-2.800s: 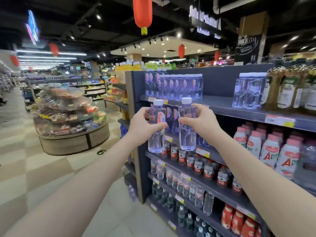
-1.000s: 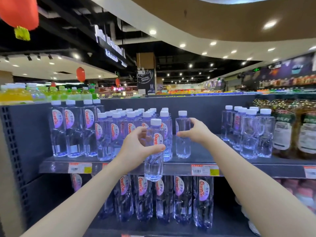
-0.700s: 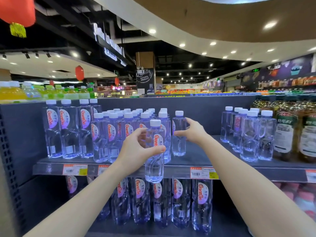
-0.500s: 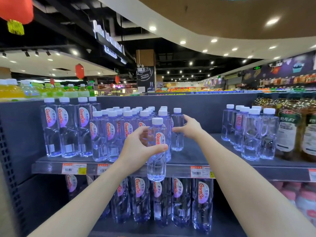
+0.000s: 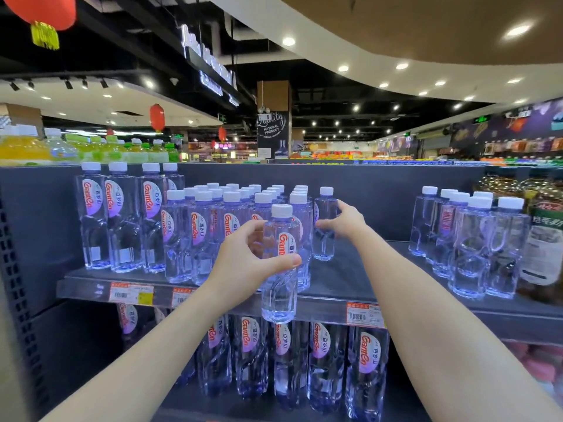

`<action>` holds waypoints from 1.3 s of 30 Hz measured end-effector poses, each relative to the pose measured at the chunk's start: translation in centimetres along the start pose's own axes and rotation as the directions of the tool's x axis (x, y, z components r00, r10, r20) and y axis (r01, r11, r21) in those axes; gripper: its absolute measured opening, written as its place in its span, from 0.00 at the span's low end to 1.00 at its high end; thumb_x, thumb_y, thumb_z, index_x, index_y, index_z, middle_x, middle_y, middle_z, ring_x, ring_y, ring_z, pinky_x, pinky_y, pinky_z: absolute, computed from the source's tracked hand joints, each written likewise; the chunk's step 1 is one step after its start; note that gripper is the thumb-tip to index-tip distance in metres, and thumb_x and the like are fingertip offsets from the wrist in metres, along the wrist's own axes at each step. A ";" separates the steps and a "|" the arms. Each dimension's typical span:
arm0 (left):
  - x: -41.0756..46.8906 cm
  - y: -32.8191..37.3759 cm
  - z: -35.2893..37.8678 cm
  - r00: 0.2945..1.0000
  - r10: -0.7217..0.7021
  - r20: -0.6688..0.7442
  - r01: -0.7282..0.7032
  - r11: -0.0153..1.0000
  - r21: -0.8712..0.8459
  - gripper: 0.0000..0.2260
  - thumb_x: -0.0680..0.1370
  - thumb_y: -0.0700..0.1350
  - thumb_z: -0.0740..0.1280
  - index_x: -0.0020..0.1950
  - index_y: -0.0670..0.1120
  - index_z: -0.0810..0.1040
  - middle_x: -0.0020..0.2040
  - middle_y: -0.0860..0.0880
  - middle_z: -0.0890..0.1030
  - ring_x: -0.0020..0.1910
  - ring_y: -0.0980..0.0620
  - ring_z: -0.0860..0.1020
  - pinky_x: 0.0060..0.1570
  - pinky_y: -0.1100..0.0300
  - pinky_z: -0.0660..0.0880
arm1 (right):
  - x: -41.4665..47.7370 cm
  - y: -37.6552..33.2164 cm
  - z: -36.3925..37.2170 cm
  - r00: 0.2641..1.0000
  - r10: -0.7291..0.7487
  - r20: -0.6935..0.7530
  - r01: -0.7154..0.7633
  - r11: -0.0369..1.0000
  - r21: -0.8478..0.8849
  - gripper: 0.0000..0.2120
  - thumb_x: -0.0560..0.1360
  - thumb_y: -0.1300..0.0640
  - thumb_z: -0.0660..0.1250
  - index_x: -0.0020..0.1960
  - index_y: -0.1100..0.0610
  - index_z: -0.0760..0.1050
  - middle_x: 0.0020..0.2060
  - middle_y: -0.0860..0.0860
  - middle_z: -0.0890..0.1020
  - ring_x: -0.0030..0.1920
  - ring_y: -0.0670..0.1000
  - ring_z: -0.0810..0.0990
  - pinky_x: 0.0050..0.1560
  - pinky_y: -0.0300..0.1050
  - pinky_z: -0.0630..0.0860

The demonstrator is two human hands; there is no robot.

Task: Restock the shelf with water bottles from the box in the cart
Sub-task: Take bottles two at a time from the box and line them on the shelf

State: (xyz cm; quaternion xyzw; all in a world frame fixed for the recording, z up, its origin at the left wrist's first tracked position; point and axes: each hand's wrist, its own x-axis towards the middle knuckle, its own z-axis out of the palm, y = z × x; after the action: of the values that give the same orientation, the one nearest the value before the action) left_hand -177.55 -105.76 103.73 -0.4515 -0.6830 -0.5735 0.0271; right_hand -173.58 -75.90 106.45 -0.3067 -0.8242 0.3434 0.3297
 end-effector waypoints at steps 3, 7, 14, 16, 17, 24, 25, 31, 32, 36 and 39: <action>0.0 -0.4 0.1 1.000 0.002 -0.002 -0.002 1.000 0.003 0.41 0.65 0.55 0.84 0.74 0.50 0.71 0.56 0.62 0.78 0.56 0.64 0.77 0.49 0.71 0.72 | 0.4 0.2 0.0 1.000 0.002 0.008 -0.002 1.000 0.005 0.22 0.71 0.52 0.78 0.62 0.46 0.77 0.50 0.47 0.80 0.46 0.49 0.79 0.41 0.42 0.75; 0.0 -0.6 0.1 1.000 0.001 -0.007 -0.001 1.000 0.000 0.39 0.65 0.55 0.84 0.72 0.54 0.71 0.56 0.63 0.78 0.56 0.65 0.77 0.50 0.71 0.72 | 0.8 0.2 0.0 1.000 0.005 0.011 -0.005 1.000 0.014 0.22 0.72 0.53 0.78 0.63 0.46 0.76 0.54 0.49 0.79 0.39 0.43 0.77 0.33 0.38 0.71; 0.1 -0.7 -0.1 1.000 0.011 0.002 -0.011 1.000 -0.011 0.38 0.65 0.55 0.84 0.70 0.55 0.71 0.56 0.62 0.79 0.56 0.65 0.77 0.51 0.70 0.72 | 1.0 0.4 0.3 0.999 0.028 0.024 -0.030 0.995 0.090 0.22 0.71 0.54 0.79 0.62 0.46 0.78 0.54 0.50 0.82 0.44 0.48 0.81 0.37 0.42 0.78; 0.0 -0.6 -0.1 1.000 0.017 0.007 -0.017 1.000 -0.013 0.36 0.65 0.55 0.84 0.68 0.57 0.71 0.55 0.62 0.79 0.55 0.65 0.77 0.51 0.70 0.72 | 1.2 0.8 0.5 0.999 0.036 0.018 -0.037 0.996 0.084 0.24 0.70 0.52 0.79 0.64 0.45 0.77 0.57 0.50 0.82 0.48 0.50 0.83 0.46 0.47 0.83; -0.1 -0.6 0.0 1.000 0.017 0.012 -0.017 1.000 -0.014 0.34 0.65 0.55 0.84 0.66 0.57 0.72 0.55 0.62 0.79 0.55 0.65 0.77 0.51 0.70 0.73 | 1.2 0.9 0.6 0.999 0.033 0.019 -0.034 0.998 0.044 0.27 0.70 0.50 0.79 0.66 0.45 0.75 0.58 0.49 0.81 0.52 0.52 0.83 0.50 0.50 0.82; -0.3 0.0 0.6 0.997 0.055 0.055 -0.053 0.998 -0.033 0.24 0.66 0.50 0.84 0.53 0.63 0.75 0.51 0.60 0.81 0.47 0.71 0.78 0.48 0.74 0.75 | -1.2 -0.2 0.2 0.995 0.061 -0.074 -0.072 0.983 -0.167 0.32 0.74 0.49 0.74 0.73 0.59 0.66 0.65 0.56 0.78 0.59 0.57 0.79 0.54 0.50 0.77; -0.4 0.3 0.7 0.996 0.060 0.063 -0.058 0.997 -0.046 0.23 0.66 0.49 0.84 0.54 0.62 0.76 0.50 0.60 0.82 0.46 0.71 0.78 0.48 0.75 0.75 | -2.0 -0.7 -0.2 0.992 0.037 -0.120 -0.059 0.981 -0.185 0.26 0.76 0.53 0.72 0.70 0.58 0.69 0.63 0.56 0.79 0.56 0.56 0.79 0.51 0.49 0.77; -0.1 1.8 1.9 0.991 0.084 0.101 -0.076 0.994 -0.082 0.26 0.67 0.51 0.84 0.61 0.53 0.79 0.53 0.56 0.84 0.50 0.62 0.80 0.47 0.71 0.76 | -11.4 -4.7 -4.0 0.990 -0.142 0.011 0.141 0.988 0.056 0.12 0.76 0.65 0.62 0.54 0.55 0.81 0.45 0.50 0.85 0.48 0.53 0.84 0.49 0.51 0.82; 0.1 2.1 2.3 0.991 0.090 0.102 -0.081 0.993 -0.087 0.24 0.67 0.51 0.84 0.59 0.53 0.80 0.52 0.55 0.85 0.49 0.61 0.81 0.48 0.69 0.77 | -13.3 -5.1 -4.5 0.973 -0.189 0.133 0.169 0.974 0.149 0.15 0.75 0.67 0.60 0.54 0.56 0.82 0.45 0.52 0.87 0.47 0.54 0.85 0.51 0.52 0.83; 0.4 2.8 4.0 0.990 0.111 0.093 -0.101 0.989 -0.104 0.23 0.66 0.52 0.84 0.58 0.54 0.83 0.50 0.54 0.87 0.47 0.55 0.84 0.50 0.59 0.82 | -17.5 -4.7 -6.1 0.863 -0.287 0.416 0.135 0.924 0.357 0.22 0.77 0.68 0.63 0.68 0.51 0.77 0.56 0.52 0.86 0.54 0.50 0.85 0.54 0.47 0.82; 0.3 3.5 5.1 0.989 0.101 0.109 -0.086 0.988 -0.131 0.21 0.67 0.50 0.83 0.59 0.54 0.83 0.51 0.54 0.87 0.47 0.55 0.84 0.50 0.59 0.82 | -18.5 -3.6 -6.5 0.846 -0.266 0.462 0.105 0.933 0.345 0.31 0.77 0.65 0.67 0.75 0.43 0.67 0.63 0.53 0.83 0.61 0.50 0.83 0.62 0.52 0.80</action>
State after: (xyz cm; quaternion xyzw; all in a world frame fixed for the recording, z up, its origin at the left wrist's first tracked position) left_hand -173.00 -101.65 104.78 -0.5160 -0.6240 -0.5866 -0.0140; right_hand -158.64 -89.11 106.60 -0.0698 -0.8439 0.5006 0.1799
